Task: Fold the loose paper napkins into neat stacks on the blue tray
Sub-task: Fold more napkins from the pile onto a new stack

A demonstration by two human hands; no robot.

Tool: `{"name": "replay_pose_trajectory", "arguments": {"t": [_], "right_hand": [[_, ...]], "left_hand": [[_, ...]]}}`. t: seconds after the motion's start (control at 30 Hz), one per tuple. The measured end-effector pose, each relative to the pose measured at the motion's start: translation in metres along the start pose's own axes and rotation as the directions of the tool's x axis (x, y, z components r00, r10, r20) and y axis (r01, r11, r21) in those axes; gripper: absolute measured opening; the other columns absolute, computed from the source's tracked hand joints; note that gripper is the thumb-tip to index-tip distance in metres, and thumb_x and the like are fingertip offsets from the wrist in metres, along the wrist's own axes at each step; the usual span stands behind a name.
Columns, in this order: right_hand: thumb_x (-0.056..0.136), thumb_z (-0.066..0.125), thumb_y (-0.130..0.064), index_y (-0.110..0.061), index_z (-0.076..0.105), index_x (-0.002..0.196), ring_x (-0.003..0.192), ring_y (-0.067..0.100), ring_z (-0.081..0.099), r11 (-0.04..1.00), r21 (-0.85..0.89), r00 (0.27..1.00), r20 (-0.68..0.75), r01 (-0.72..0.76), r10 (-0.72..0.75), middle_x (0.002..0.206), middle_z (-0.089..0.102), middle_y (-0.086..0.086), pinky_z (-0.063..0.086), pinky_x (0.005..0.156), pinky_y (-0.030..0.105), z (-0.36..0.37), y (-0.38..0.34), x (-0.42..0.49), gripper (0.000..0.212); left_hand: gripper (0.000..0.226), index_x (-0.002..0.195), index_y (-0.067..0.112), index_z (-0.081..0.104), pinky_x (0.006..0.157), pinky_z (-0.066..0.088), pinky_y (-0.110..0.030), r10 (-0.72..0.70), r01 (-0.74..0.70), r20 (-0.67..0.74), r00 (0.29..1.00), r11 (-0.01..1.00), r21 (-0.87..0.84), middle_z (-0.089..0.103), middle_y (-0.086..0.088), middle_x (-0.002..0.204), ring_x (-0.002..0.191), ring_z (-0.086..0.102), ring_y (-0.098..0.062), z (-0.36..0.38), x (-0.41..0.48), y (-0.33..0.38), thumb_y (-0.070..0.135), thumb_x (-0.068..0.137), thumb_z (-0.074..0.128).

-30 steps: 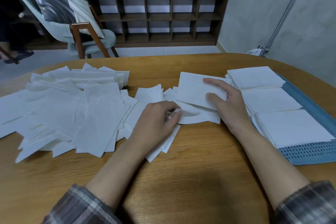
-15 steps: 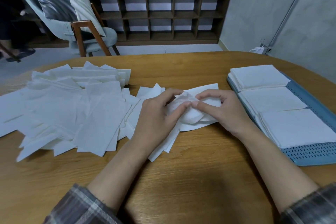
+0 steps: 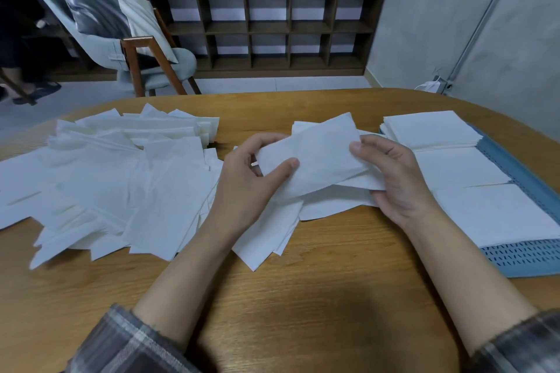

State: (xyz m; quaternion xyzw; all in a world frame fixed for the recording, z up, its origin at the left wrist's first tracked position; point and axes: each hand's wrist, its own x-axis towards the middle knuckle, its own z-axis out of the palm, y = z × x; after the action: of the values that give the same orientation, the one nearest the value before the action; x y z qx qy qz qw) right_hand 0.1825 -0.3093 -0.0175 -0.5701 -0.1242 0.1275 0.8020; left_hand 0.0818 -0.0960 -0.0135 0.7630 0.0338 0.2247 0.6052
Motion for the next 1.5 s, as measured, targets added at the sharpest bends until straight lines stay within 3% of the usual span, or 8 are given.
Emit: {"name": "replay_pose_trajectory", "arguments": {"t": [0.13, 0.27, 0.6, 0.8, 1.07, 1.3, 1.4, 1.5], "right_hand": [[0.085, 0.078, -0.019, -0.012, 0.076, 0.117, 0.104, 0.024, 0.074, 0.993, -0.11, 0.991, 0.122, -0.043, 0.057, 0.116, 0.077, 0.01, 0.06, 0.083, 0.031, 0.001, 0.003, -0.001, 0.033], [0.083, 0.077, -0.021, -0.025, 0.069, 0.132, 0.11, 0.02, 0.072, 0.983, -0.174, 0.978, 0.19, -0.053, 0.086, 0.122, 0.074, 0.001, 0.059, 0.082, 0.027, 0.006, 0.005, -0.004, 0.05], [0.082, 0.081, -0.025, -0.049, 0.051, 0.146, 0.114, 0.015, 0.069, 0.946, -0.317, 0.978, 0.207, 0.069, -0.002, 0.117, 0.072, -0.014, 0.056, 0.095, 0.034, 0.01, 0.006, -0.006, 0.075], [0.091, 0.077, -0.013, -0.047, 0.049, 0.147, 0.115, 0.016, 0.071, 0.946, -0.319, 0.978, 0.209, 0.06, 0.008, 0.118, 0.074, -0.011, 0.056, 0.095, 0.034, 0.008, 0.008, -0.004, 0.071], [0.082, 0.083, -0.034, -0.06, 0.05, 0.142, 0.133, 0.022, 0.057, 0.907, -0.411, 0.979, 0.204, 0.095, -0.01, 0.148, 0.054, -0.009, 0.048, 0.113, 0.057, 0.006, 0.009, -0.004, 0.073], [0.085, 0.084, -0.028, -0.059, 0.045, 0.147, 0.138, 0.021, 0.054, 0.885, -0.434, 0.973, 0.218, 0.17, -0.08, 0.156, 0.047, -0.017, 0.048, 0.113, 0.055, 0.004, 0.009, -0.002, 0.079], [0.088, 0.084, -0.018, -0.051, 0.045, 0.15, 0.135, 0.012, 0.057, 0.918, -0.347, 0.967, 0.226, 0.195, -0.12, 0.155, 0.046, -0.022, 0.053, 0.108, 0.044, 0.004, 0.005, -0.005, 0.081], [0.089, 0.082, -0.023, -0.055, 0.045, 0.147, 0.143, 0.015, 0.049, 0.87, -0.443, 0.97, 0.2, 0.216, -0.139, 0.155, 0.043, -0.026, 0.047, 0.114, 0.054, 0.004, 0.008, -0.002, 0.076]], "left_hand": [[0.031, 0.118, 0.025, 0.064, 0.054, 0.056, -0.032, 0.021, -0.021, -0.042, 0.999, 1.0, -0.009, 0.075, 0.004, 0.096, 0.082, 0.074, -0.017, 0.004, -0.002, -0.002, 0.017, 0.094, 0.081], [0.033, 0.115, 0.032, 0.061, 0.059, 0.057, -0.051, 0.011, -0.011, -0.015, 1.0, 1.0, 0.003, 0.075, -0.005, 0.087, 0.077, 0.074, -0.027, 0.008, -0.004, -0.005, 0.019, 0.093, 0.082], [0.036, 0.116, 0.036, 0.063, 0.06, 0.057, -0.026, -0.057, 0.058, -0.036, 0.998, 0.998, 0.024, 0.076, 0.01, 0.094, 0.084, 0.076, -0.012, 0.015, -0.006, -0.011, 0.021, 0.091, 0.084], [0.037, 0.117, 0.041, 0.063, 0.063, 0.059, -0.04, -0.04, 0.041, -0.032, 0.999, 0.999, 0.037, 0.076, 0.002, 0.097, 0.084, 0.074, -0.023, 0.012, -0.002, -0.014, 0.025, 0.091, 0.084], [0.038, 0.12, 0.036, 0.064, 0.069, 0.063, -0.051, -0.059, 0.058, 0.013, 0.998, 0.998, 0.031, 0.076, 0.012, 0.097, 0.086, 0.076, -0.016, 0.013, -0.004, -0.012, 0.021, 0.091, 0.084], [0.029, 0.122, 0.036, 0.063, 0.081, 0.052, -0.016, -0.009, 0.013, -0.037, 0.999, 0.992, 0.126, 0.065, 0.028, 0.114, 0.11, 0.061, 0.008, 0.014, -0.004, -0.016, 0.032, 0.096, 0.076], [0.032, 0.128, 0.039, 0.063, 0.083, 0.051, -0.013, -0.048, 0.048, -0.006, 0.999, 0.998, 0.046, 0.065, 0.028, 0.119, 0.111, 0.062, 0.007, 0.013, -0.003, -0.012, 0.039, 0.097, 0.073], [0.036, 0.131, 0.035, 0.062, 0.071, 0.053, -0.016, -0.042, 0.042, 0.043, 0.998, 0.999, 0.001, 0.068, 0.03, 0.112, 0.1, 0.071, -0.001, 0.014, -0.004, -0.009, 0.026, 0.098, 0.075]]}}
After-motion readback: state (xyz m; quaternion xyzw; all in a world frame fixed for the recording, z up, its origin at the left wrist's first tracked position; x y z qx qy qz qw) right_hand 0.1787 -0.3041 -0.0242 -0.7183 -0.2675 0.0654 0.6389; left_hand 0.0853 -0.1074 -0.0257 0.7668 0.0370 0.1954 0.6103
